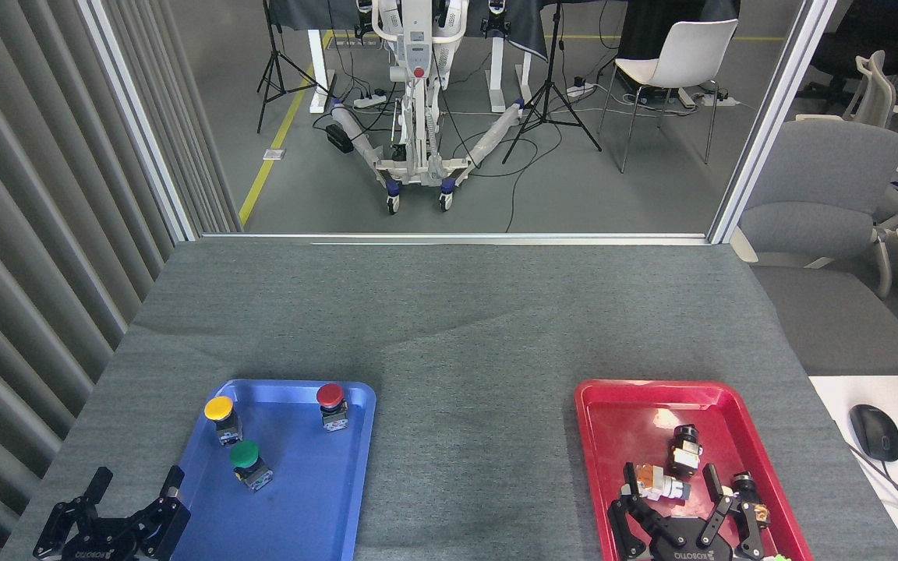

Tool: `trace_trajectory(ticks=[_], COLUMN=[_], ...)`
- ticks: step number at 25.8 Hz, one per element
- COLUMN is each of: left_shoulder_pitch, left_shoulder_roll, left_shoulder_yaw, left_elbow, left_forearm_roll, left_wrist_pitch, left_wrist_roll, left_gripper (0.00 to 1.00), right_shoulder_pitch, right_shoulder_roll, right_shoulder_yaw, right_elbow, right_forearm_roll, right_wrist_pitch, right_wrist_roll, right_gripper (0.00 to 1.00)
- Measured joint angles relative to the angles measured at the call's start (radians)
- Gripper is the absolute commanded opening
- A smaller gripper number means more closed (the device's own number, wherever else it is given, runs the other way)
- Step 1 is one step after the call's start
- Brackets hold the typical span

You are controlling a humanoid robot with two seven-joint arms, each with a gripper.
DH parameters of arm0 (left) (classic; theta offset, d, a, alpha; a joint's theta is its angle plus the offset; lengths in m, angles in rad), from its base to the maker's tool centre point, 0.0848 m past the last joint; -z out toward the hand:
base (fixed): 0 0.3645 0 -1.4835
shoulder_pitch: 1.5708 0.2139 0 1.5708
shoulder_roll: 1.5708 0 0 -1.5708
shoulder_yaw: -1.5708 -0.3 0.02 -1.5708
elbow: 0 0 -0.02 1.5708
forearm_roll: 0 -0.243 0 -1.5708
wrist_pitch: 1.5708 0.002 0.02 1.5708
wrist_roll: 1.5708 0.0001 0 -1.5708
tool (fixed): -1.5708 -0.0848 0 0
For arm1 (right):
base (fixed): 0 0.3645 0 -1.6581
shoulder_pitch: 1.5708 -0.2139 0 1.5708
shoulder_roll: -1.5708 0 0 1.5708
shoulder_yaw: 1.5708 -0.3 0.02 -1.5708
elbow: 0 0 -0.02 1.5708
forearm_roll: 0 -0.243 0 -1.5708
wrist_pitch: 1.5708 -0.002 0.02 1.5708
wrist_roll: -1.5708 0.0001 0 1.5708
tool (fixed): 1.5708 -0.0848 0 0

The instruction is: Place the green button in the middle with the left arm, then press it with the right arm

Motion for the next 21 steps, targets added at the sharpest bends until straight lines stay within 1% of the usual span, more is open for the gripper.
trace_trajectory(ticks=[8,21], left_shoulder_pitch=[0.019,0.006], left_shoulder_roll=[0.002,-0.003], left_shoulder_yaw=[0.024,0.022], left_elbow=[-0.007,-0.018], left_forearm_roll=[0.001,0.008], left_wrist_pitch=[0.002,-0.015], left_wrist_roll=[-0.002,0.001], left_gripper=[1.0,1.0], right_shoulder_pitch=[0.001,0.002], right_shoulder_roll=[-0.002,-0.002], right_shoulder_yaw=[0.0,0.0], right_elbow=[0.001,0.002], right_forearm_roll=[0.0,0.0], right_wrist_pitch=[-0.002,-0.002], right_wrist_roll=[0.0,0.0], right_gripper=[1.0,1.0])
